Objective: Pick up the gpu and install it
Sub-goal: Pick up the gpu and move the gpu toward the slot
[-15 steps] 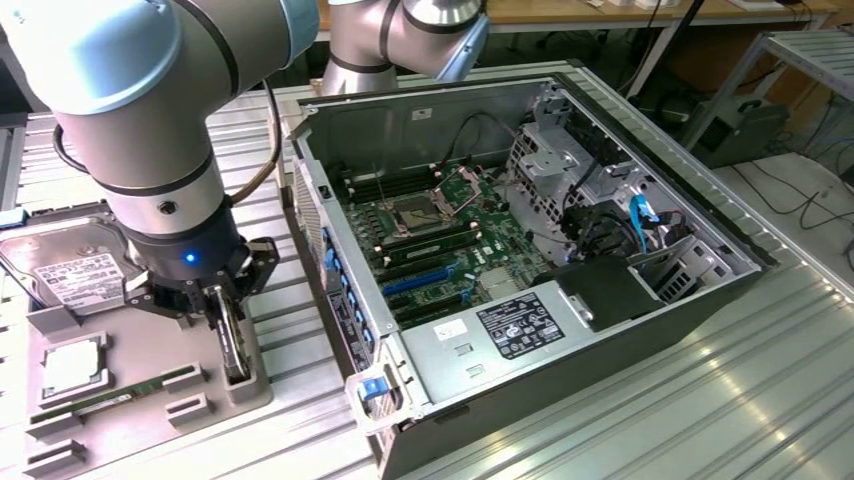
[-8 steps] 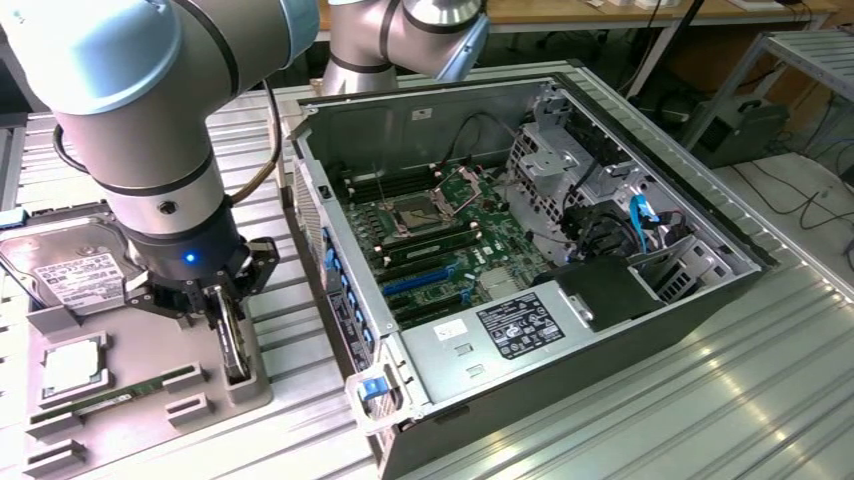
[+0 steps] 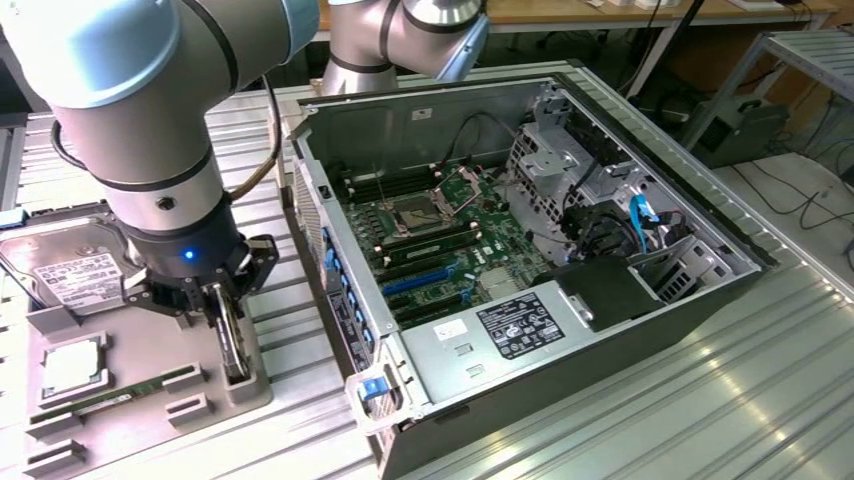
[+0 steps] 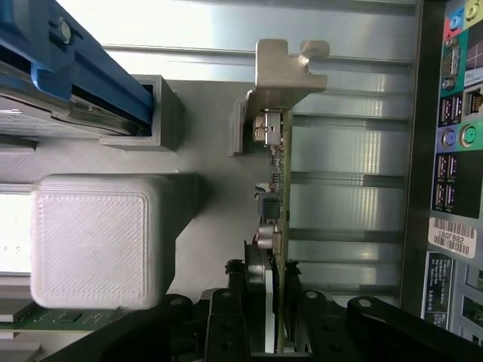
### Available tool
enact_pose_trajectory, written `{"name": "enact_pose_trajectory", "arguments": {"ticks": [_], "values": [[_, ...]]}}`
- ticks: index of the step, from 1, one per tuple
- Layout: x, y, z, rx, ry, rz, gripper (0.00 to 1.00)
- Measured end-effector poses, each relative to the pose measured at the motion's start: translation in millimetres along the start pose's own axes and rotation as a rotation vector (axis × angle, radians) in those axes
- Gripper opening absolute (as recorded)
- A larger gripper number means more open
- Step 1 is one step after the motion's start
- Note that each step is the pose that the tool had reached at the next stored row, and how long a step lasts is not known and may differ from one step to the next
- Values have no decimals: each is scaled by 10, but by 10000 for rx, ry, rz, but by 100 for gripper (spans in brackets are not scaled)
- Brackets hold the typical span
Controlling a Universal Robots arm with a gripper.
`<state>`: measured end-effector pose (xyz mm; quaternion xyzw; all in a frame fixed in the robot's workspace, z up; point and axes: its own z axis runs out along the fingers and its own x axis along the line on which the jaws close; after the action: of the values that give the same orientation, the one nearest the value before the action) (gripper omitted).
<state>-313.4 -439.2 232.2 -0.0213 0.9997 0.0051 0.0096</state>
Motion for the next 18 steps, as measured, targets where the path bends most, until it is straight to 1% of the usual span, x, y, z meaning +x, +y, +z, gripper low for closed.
{"name": "enact_pose_trajectory", "arguments": {"ticks": [2,5,7,9,15,18], "values": [[-1,0,-42,-1,18,0,30],[-2,1,-79,-2,45,0,30],[-3,1,-127,-4,90,0,30],[-3,1,-158,-5,122,1,30],[-5,2,-213,-8,200,1,30],[-6,2,-252,-11,258,2,30]]}}
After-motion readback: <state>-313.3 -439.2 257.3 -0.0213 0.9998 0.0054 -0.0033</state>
